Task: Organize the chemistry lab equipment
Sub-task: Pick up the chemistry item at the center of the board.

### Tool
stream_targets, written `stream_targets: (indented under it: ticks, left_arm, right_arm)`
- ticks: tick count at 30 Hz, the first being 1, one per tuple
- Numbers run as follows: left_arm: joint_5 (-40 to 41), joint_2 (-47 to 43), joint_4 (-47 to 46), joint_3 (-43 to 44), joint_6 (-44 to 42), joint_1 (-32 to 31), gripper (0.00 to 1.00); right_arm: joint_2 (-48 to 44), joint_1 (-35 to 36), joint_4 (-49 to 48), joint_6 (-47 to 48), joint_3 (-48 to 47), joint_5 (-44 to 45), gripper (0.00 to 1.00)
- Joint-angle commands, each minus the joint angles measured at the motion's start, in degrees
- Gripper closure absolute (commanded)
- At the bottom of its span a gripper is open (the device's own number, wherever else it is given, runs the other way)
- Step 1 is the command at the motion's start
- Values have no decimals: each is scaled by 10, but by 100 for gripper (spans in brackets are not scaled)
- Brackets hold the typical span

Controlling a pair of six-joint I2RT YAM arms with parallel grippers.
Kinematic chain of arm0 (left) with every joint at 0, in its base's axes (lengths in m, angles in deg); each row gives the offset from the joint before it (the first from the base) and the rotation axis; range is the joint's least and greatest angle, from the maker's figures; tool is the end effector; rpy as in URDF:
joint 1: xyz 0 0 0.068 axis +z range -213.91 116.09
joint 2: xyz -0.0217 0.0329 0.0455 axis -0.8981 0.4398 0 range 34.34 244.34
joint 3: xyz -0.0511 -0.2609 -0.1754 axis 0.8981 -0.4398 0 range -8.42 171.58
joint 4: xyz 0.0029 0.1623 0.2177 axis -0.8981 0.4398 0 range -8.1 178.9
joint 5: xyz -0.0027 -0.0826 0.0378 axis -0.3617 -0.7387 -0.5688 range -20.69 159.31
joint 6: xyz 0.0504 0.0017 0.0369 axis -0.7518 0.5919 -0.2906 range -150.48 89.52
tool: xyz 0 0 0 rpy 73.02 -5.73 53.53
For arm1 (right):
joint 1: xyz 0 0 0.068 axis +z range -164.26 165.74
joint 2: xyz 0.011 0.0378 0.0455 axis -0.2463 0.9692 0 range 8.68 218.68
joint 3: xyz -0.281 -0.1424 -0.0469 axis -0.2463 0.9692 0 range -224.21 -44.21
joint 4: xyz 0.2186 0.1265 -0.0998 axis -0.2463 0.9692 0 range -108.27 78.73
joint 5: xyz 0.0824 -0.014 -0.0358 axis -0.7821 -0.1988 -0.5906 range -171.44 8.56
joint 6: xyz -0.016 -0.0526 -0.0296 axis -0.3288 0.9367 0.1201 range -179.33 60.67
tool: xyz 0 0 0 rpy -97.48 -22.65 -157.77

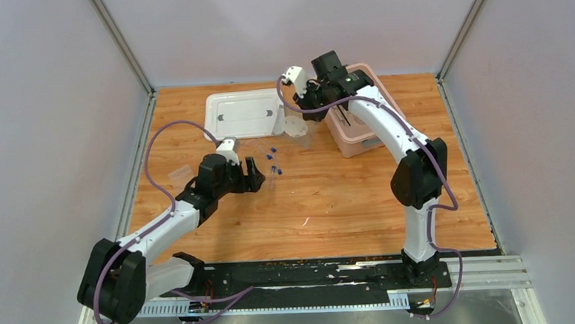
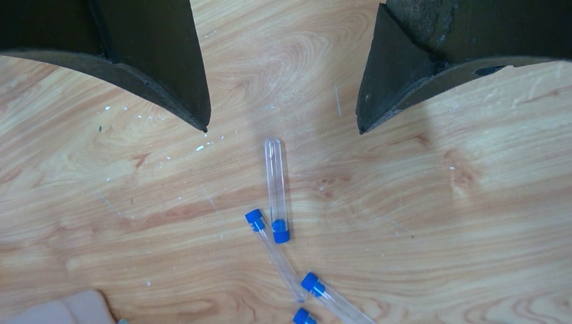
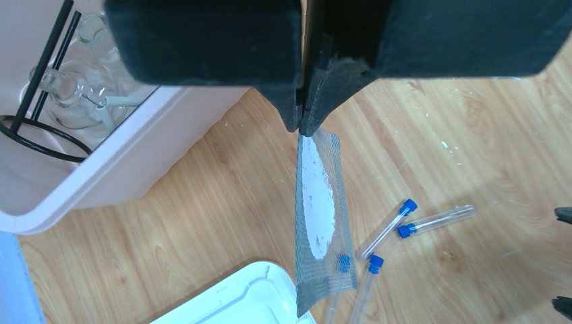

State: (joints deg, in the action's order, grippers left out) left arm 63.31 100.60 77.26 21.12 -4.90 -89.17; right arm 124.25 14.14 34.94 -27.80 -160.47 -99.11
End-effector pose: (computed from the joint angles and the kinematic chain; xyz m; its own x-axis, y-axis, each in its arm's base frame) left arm 0.2136 -0.1063 0.2289 -0.6510 -0.1677 -0.7403 0.2477 0.8750 -0.4160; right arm 0.4171 0.2419 0.3624 -0.2731 -0.7141 -0.6445 -0.8898 0.4421 -0.1128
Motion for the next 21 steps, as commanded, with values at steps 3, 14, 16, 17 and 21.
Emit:
stream_targets:
  ticks: [3, 14, 16, 17, 21]
  left_arm:
    - [52, -80, 12, -15, -19, -1, 13]
    - [101, -143, -10, -51, -25, 0, 0]
    - [97, -136, -13, -49, -22, 0, 0]
    - [96, -133, -13, -47, -20, 0, 0]
    - [91, -124, -14, -42, -19, 1, 0]
  right_arm:
    - [-97, -56, -4, -40, -6, -106, 100]
    - [-168, -215, -52, -72, 50, -175, 100]
    - [-166, -240, -58, -73, 58, -181, 100]
    - [-164, -248, -62, -73, 66, -181, 100]
    - [-146, -273, -69, -73, 87, -191, 100]
